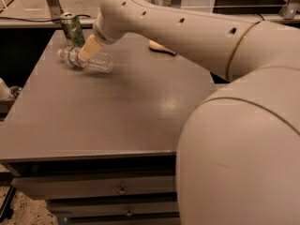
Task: Move water bottle near green can
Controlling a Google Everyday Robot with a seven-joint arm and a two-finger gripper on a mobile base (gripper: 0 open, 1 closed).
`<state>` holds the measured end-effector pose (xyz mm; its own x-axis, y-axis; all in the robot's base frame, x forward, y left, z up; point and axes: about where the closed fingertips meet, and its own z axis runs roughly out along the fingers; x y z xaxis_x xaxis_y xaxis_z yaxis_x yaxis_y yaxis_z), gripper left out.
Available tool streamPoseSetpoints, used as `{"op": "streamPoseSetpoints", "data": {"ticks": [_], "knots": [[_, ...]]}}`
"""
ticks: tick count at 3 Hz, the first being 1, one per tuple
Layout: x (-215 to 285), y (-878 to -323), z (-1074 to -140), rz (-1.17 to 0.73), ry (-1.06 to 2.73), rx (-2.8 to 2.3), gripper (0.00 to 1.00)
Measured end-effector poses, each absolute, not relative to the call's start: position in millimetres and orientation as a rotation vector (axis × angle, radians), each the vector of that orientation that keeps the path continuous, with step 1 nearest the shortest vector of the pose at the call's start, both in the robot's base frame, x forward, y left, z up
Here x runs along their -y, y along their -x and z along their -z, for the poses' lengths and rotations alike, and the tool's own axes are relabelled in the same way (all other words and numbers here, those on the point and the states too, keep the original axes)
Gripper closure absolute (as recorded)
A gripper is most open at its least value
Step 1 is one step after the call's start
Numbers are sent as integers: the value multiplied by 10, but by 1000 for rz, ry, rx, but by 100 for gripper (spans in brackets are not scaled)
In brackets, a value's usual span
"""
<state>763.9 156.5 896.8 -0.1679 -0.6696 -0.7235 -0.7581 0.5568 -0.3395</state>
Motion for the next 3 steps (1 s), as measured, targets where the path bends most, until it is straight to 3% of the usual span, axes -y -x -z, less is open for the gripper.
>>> {"op": "streamPoseSetpoints", "data": {"ticks": [3], "knots": [[-975, -7629, -9235, -114, 1009, -1915, 0]]}}
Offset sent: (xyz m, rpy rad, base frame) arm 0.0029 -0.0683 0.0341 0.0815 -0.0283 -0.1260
